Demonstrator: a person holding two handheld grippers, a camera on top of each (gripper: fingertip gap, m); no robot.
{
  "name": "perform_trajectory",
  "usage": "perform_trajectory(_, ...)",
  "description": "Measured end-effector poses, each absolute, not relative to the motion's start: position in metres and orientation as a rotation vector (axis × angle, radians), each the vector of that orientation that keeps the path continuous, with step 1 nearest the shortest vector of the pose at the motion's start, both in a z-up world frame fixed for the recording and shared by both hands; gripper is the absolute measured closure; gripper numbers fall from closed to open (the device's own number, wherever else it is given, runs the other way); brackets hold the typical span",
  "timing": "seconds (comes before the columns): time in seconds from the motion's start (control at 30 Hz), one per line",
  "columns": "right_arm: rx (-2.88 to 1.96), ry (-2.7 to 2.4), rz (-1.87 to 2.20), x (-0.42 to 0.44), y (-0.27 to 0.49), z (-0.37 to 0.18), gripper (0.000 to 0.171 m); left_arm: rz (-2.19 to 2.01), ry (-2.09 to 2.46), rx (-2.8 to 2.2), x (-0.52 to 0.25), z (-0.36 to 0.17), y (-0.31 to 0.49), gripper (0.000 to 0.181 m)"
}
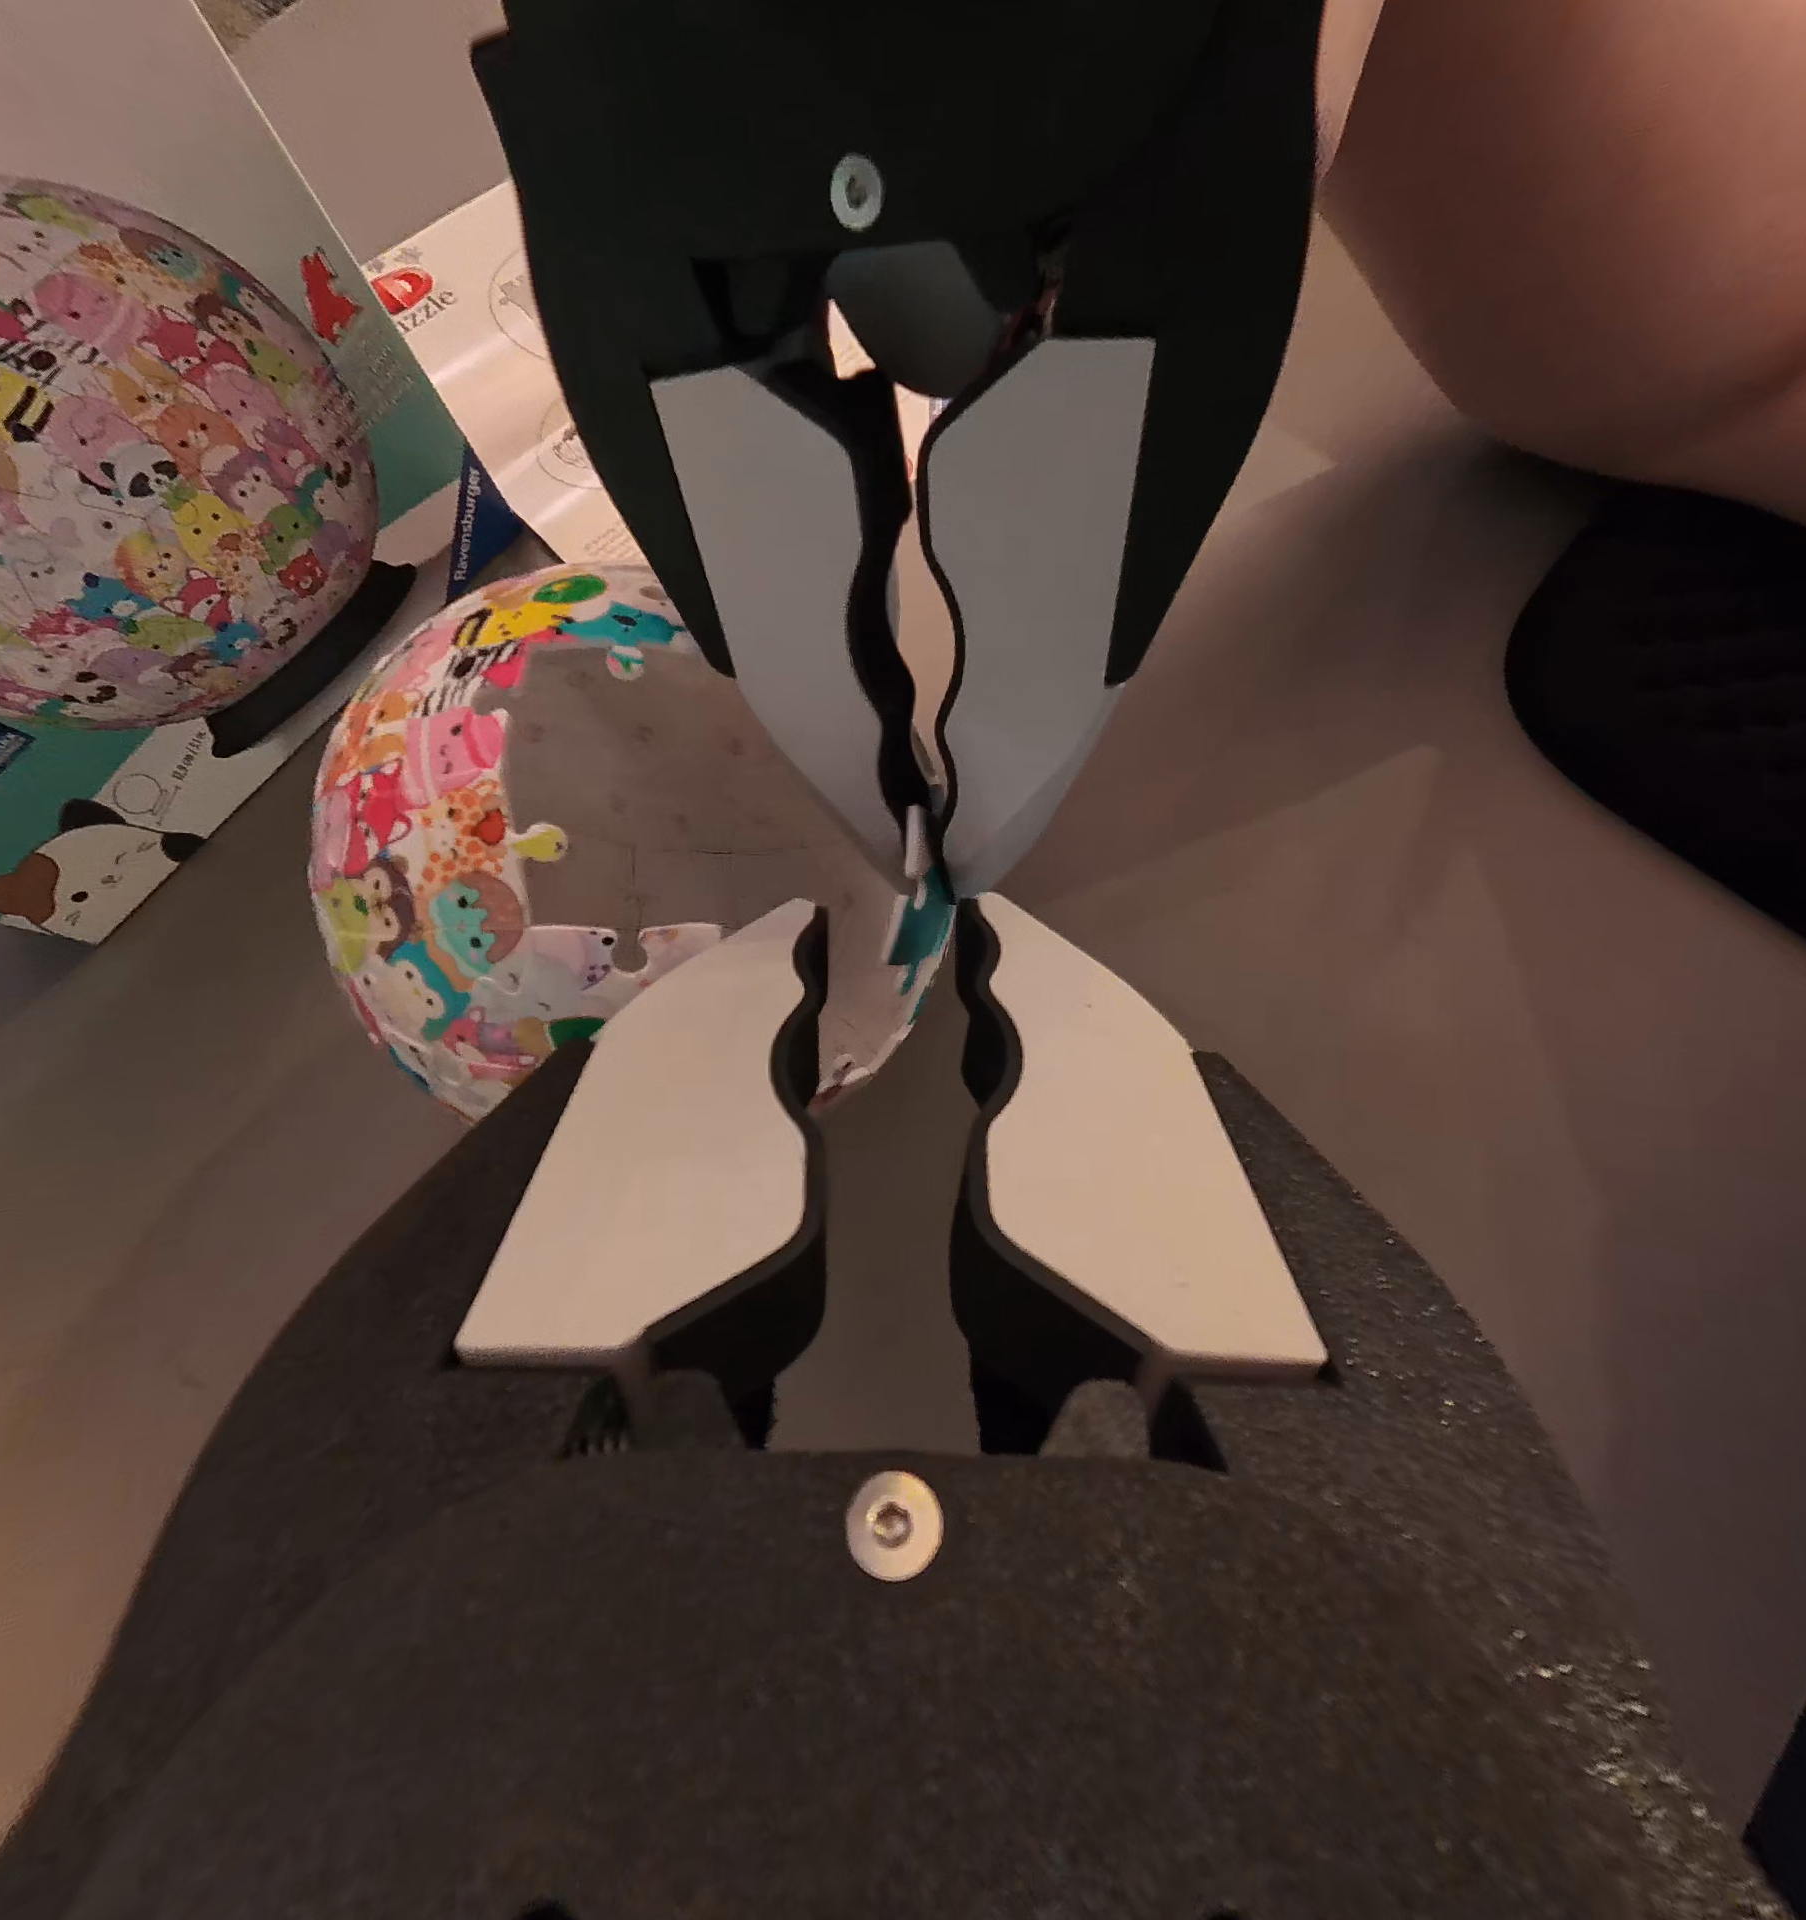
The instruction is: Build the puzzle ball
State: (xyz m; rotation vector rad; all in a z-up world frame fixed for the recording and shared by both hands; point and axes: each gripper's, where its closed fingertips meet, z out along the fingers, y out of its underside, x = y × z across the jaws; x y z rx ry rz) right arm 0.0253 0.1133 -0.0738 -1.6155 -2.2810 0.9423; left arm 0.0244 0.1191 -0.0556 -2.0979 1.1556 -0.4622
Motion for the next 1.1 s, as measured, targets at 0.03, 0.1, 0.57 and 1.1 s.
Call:
perform_trajectory(0.03,-1.623,-2.285,0.949,0.026,0.113,-0.074,0.167,-0.460,1.143,-2.091,0.024,-0.053,0.119,0.156)
perform_trajectory(0.1,-1.636,-2.285,0.956,0.026,0.113,-0.075,0.167,-0.449,1.112,-2.070,0.021,-0.046,0.118,0.154)
perform_trajectory(0.57,-1.613,-2.311,0.973,0.029,0.109,-0.076,0.167,-0.410,1.084,-2.028,0.009,-0.034,0.090,0.152)
perform_trajectory(1.1,-1.561,-2.302,0.903,0.025,0.114,-0.077,0.161,-0.397,1.085,-2.004,0.015,-0.038,0.085,0.153)
